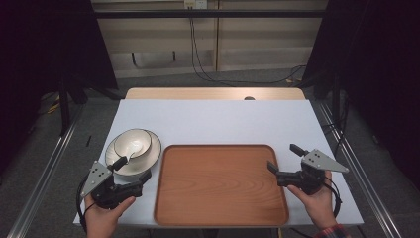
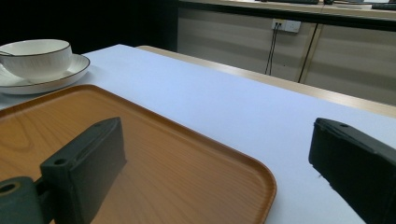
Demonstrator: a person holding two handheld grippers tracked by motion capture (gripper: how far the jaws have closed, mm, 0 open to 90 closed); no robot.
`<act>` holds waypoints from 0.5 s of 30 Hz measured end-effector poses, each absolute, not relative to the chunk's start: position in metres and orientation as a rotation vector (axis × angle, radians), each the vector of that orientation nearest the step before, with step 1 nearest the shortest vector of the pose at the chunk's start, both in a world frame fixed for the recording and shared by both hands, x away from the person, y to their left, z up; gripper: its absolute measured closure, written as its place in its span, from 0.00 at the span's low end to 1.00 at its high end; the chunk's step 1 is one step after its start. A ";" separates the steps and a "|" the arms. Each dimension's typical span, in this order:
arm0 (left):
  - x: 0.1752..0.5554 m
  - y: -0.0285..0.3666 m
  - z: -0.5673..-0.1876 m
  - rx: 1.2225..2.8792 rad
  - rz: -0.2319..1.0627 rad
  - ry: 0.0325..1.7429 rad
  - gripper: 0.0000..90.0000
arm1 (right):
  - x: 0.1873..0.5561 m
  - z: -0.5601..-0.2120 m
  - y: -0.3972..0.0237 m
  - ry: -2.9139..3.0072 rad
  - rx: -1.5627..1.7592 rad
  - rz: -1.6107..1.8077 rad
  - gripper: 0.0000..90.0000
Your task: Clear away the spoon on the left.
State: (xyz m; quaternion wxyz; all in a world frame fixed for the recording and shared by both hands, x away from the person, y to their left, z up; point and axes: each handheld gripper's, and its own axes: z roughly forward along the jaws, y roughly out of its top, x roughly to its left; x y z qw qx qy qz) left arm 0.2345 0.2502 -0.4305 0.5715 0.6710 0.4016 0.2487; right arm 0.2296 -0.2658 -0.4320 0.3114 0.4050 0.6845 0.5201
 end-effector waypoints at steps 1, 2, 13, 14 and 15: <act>0.235 0.251 -0.430 1.573 0.579 0.937 0.08 | 0.230 -0.432 -0.266 1.819 1.058 1.373 0.03; 0.235 0.251 -0.430 1.572 0.578 0.940 0.08 | 0.230 -0.433 -0.266 1.824 1.058 1.371 0.04; 0.233 0.257 -0.429 1.573 0.615 0.986 0.11 | 0.231 -0.433 -0.264 1.802 1.052 1.363 0.03; 0.233 0.257 -0.429 1.573 0.615 0.986 0.12 | 0.231 -0.433 -0.264 1.802 1.052 1.363 0.03; 0.233 0.258 -0.429 1.575 0.617 0.988 0.12 | 0.230 -0.433 -0.264 1.806 1.056 1.361 0.03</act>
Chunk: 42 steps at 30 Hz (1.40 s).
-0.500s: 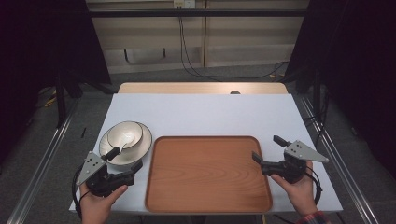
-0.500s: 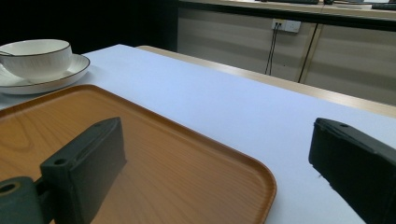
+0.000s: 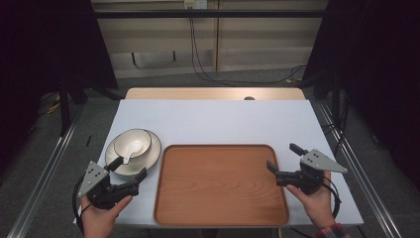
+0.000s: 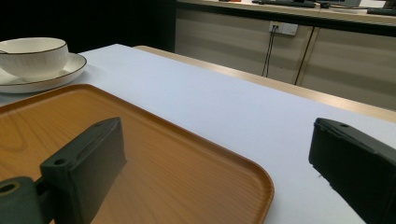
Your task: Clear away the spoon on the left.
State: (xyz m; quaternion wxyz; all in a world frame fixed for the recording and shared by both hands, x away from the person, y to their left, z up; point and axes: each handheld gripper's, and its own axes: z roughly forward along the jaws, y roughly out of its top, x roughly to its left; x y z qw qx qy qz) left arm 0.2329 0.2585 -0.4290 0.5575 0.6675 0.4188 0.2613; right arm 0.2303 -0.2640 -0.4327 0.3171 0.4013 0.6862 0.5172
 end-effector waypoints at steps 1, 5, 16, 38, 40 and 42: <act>0.233 0.260 -0.429 1.574 0.622 0.992 0.12 | 0.231 -0.433 -0.263 1.805 1.053 1.357 0.03; 0.234 0.263 -0.430 1.568 0.632 1.017 0.14 | 0.232 -0.434 -0.263 1.818 1.043 1.362 0.03; 0.239 0.268 -0.433 1.574 0.671 1.054 0.21 | 0.232 -0.435 -0.261 1.822 1.048 1.359 0.03; 0.251 0.277 -0.446 1.612 0.703 1.135 0.43 | 0.233 -0.435 -0.260 1.837 1.033 1.370 0.04; 0.252 0.278 -0.447 1.615 0.702 1.137 0.45 | 0.233 -0.435 -0.261 1.838 1.032 1.372 0.04; 0.253 0.278 -0.449 1.629 0.703 1.141 0.50 | 0.233 -0.435 -0.261 1.837 1.034 1.369 0.05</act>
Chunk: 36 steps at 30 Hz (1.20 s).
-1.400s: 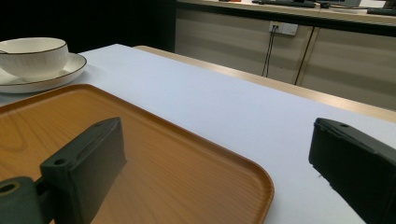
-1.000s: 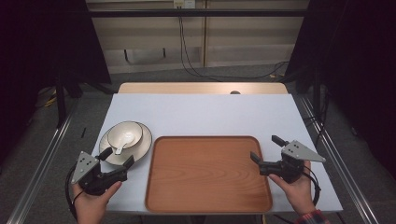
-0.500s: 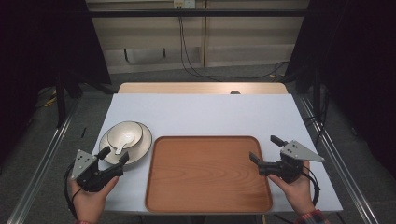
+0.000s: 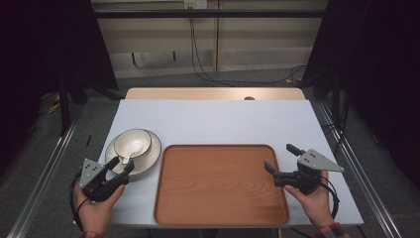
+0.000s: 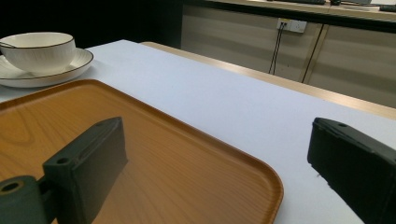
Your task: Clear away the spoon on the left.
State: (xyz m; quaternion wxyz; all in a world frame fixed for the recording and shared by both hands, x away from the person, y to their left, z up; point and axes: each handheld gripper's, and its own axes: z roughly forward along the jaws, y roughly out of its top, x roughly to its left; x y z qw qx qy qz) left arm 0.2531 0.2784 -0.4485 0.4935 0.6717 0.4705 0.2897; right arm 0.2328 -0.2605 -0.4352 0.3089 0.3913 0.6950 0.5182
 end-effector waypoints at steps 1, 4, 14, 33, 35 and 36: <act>0.253 0.279 -0.449 1.630 0.702 1.137 0.51 | 0.233 -0.435 -0.261 1.837 1.032 1.370 0.05; 0.254 0.279 -0.450 1.636 0.711 1.132 0.54 | 0.233 -0.435 -0.261 1.837 1.035 1.370 0.05; 0.256 0.279 -0.452 1.628 0.651 1.162 0.67 | 0.233 -0.435 -0.260 1.842 1.028 1.366 0.05; 0.258 0.282 -0.450 1.578 0.605 1.179 0.87 | 0.233 -0.436 -0.259 1.843 1.023 1.371 0.05; 0.258 0.282 -0.450 1.577 0.605 1.179 0.88 | 0.233 -0.436 -0.259 1.843 1.021 1.372 0.05; 0.259 0.283 -0.449 1.573 0.606 1.183 0.89 | 0.233 -0.436 -0.259 1.841 1.025 1.370 0.05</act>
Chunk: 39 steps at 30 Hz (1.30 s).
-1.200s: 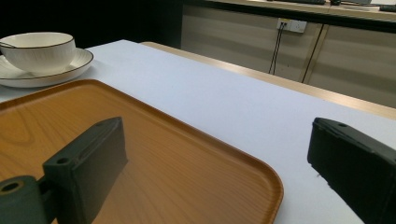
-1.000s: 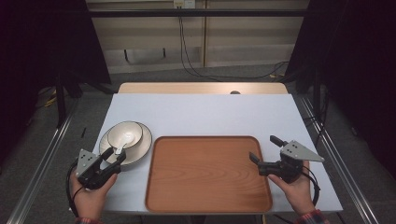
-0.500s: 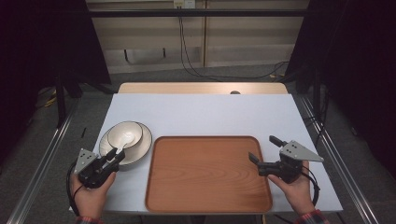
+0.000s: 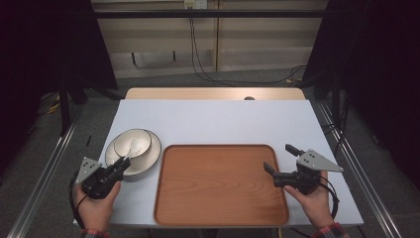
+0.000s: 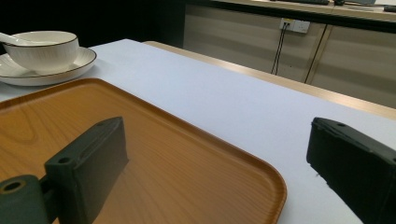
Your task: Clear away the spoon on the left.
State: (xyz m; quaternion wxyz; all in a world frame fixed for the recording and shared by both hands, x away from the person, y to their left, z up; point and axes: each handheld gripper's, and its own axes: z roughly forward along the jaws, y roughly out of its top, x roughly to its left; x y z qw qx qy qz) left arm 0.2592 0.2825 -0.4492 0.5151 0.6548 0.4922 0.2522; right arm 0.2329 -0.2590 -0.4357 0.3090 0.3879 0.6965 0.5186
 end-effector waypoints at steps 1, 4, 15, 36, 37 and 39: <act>0.259 0.283 -0.449 1.573 0.606 1.183 0.90 | 0.233 -0.436 -0.259 1.841 1.025 1.370 0.05; 0.261 0.283 -0.447 1.564 0.590 1.182 0.94 | 0.233 -0.436 -0.259 1.843 1.028 1.373 0.05; 0.268 0.281 -0.433 1.565 0.609 1.168 0.95 | 0.233 -0.435 -0.260 1.837 1.024 1.377 0.05; 0.316 0.277 -0.412 1.496 0.623 1.174 0.94 | 0.231 -0.433 -0.262 1.805 1.018 1.379 0.04; 0.320 0.275 -0.411 1.495 0.631 1.169 0.94 | 0.232 -0.432 -0.262 1.801 1.022 1.378 0.04; 0.324 0.273 -0.412 1.481 0.646 1.174 0.94 | 0.232 -0.432 -0.262 1.799 1.025 1.382 0.04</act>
